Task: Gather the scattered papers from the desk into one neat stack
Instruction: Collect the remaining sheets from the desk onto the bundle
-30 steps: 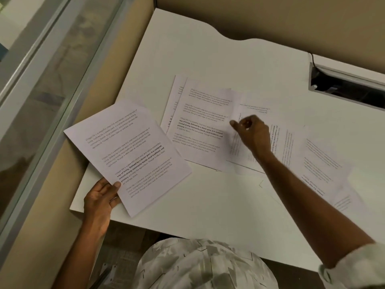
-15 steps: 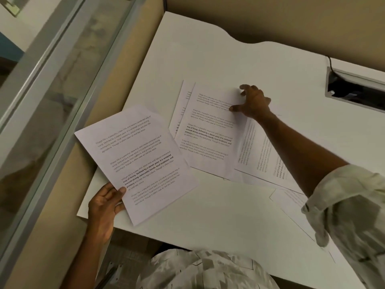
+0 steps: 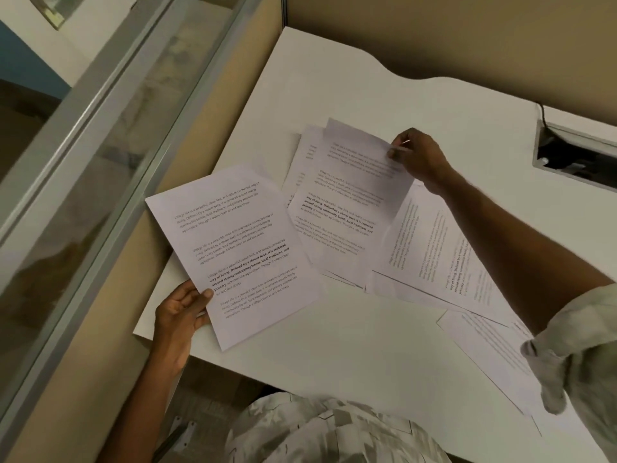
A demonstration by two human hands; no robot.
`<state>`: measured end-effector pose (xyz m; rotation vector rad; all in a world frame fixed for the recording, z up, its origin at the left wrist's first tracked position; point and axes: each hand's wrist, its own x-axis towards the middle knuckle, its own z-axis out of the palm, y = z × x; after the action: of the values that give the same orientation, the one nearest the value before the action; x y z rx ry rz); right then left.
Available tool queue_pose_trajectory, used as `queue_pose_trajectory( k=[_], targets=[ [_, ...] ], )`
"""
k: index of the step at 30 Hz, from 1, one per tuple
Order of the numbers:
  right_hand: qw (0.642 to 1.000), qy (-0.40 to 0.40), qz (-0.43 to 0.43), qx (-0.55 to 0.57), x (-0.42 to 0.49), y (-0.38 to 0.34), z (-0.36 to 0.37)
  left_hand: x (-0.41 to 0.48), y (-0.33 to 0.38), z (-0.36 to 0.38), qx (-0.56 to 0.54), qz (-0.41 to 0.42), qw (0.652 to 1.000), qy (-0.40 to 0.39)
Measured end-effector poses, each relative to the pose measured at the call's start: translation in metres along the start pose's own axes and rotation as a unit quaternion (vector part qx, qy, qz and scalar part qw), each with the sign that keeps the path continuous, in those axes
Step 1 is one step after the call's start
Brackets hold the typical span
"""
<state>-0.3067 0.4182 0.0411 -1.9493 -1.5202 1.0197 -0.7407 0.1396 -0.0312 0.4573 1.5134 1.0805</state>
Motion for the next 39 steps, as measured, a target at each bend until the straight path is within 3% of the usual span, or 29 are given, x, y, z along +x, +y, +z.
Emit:
queue_pose_trajectory(
  k=[7, 10, 14, 17, 21, 25, 28, 32, 39],
  targets=[
    [0.998, -0.015, -0.048, 0.032, -0.029, -0.013, -0.03, 0.001, 0.001, -0.001, 0.006, -0.002, 1.0, -0.004],
    [0.997, -0.03, -0.073, -0.007, -0.035, -0.014, -0.051, 0.002, 0.0, -0.003, 0.011, 0.0, 1.0, -0.014],
    [0.998, -0.041, -0.024, -0.035, -0.035, -0.002, -0.06, 0.004, -0.001, -0.008, 0.013, 0.0, 1.0, -0.023],
    [0.996, -0.037, 0.044, 0.075, -0.036, 0.014, -0.052, 0.003, -0.004, -0.011, 0.012, -0.001, 1.0, -0.026],
    [0.947, -0.056, 0.112, 0.297, -0.055, 0.03, -0.023, 0.003, -0.008, -0.012, 0.015, 0.004, 1.0, -0.027],
    [0.913, -0.063, 0.163, 0.368, -0.089, 0.042, 0.023, 0.004, -0.008, -0.01, 0.022, 0.007, 0.999, -0.027],
    [0.92, -0.019, 0.176, 0.351, -0.107, 0.044, 0.056, 0.005, -0.007, -0.01, 0.025, 0.01, 0.999, -0.027],
    [0.959, 0.01, 0.135, 0.248, -0.125, 0.042, 0.083, 0.007, -0.007, -0.01, 0.026, 0.009, 0.999, -0.03],
    [0.963, -0.076, 0.129, 0.222, -0.137, 0.034, 0.094, 0.005, -0.008, -0.01, 0.027, 0.011, 0.999, -0.028]
  ],
)
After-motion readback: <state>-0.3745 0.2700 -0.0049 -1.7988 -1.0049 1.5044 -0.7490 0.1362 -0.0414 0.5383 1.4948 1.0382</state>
